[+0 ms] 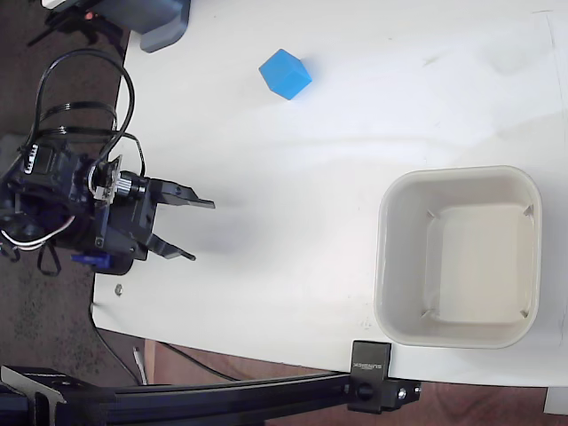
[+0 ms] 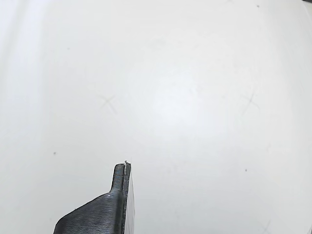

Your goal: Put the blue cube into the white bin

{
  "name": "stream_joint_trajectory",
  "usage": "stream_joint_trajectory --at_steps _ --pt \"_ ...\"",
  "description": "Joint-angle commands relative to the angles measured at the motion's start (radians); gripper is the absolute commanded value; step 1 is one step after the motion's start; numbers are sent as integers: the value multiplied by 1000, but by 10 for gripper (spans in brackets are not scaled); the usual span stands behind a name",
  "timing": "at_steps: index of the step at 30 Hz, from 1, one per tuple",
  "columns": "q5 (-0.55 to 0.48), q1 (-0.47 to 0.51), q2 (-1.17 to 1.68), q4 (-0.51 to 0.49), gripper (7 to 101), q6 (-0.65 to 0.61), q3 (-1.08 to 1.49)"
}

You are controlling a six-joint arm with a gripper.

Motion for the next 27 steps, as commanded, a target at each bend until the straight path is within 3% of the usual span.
stream_joint_trajectory --at_steps 1,13,17,20,23,27 --pt "-2 15 23 -23 1003 5 -23" --pt "3 15 23 -21 1003 6 -23" --pt "46 2 -9 -12 1003 35 -150" --pt "178 -104 -213 -37 1003 146 -347" --pt "383 -287 -463 -37 1003 247 -534" --pt "600 -486 -811 -3 1003 477 -785"
